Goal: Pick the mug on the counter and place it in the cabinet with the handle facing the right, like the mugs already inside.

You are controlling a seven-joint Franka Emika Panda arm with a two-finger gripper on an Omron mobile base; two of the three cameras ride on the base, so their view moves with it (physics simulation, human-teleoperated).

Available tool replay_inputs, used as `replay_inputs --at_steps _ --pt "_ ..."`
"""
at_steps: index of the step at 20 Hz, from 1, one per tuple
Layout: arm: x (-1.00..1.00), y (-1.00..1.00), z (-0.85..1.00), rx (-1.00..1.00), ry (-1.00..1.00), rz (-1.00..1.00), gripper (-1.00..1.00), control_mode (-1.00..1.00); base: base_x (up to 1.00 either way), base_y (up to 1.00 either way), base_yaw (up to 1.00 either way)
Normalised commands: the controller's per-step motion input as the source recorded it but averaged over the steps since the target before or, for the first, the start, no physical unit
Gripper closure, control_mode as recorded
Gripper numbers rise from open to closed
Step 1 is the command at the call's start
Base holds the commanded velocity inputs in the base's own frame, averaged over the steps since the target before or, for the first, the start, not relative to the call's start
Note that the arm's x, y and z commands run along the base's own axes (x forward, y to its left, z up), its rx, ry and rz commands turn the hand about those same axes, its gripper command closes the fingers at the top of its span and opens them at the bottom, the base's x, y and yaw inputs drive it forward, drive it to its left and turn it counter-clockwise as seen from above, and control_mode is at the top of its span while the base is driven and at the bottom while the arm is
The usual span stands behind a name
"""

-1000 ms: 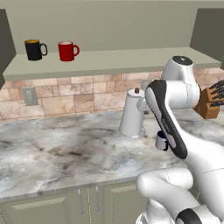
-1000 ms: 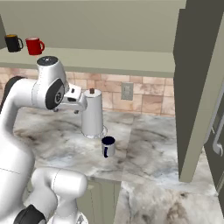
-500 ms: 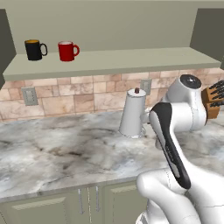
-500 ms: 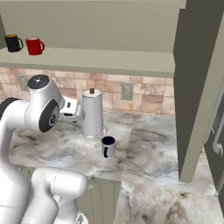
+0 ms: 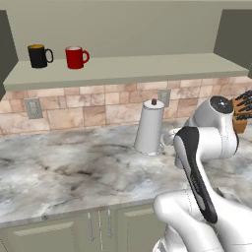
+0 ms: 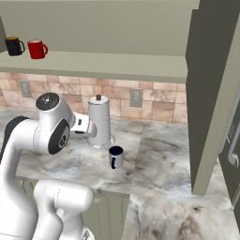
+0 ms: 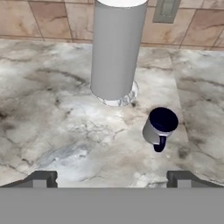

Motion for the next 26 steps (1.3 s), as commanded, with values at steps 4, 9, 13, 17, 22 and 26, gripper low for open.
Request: replay_inputs --at_steps 4,9,13,17,22,26 --pt "0.0 -0.19 -0.18 0.0 0.0 0.0 -1.0 -1.0 0.0 0.0 0.0" --pt "0.0 -0.13 -0.25 0.0 0.0 0.0 -1.0 -1.0 0.0 0.0 0.0" --pt "0.0 -0.13 -0.23 0.0 0.0 0.0 -1.0 -1.0 0.0 0.0 0.0" --pt "0.0 -0.18 -0.21 0.0 0.0 0.0 -1.0 -1.0 0.0 0.0 0.0" --pt "0.0 -0.2 -0.21 0.0 0.0 0.0 -1.0 -1.0 0.0 0.0 0.0" --pt "0.0 -0.25 -0.19 0.0 0.0 0.0 -1.0 -1.0 0.0 0.0 0.0"
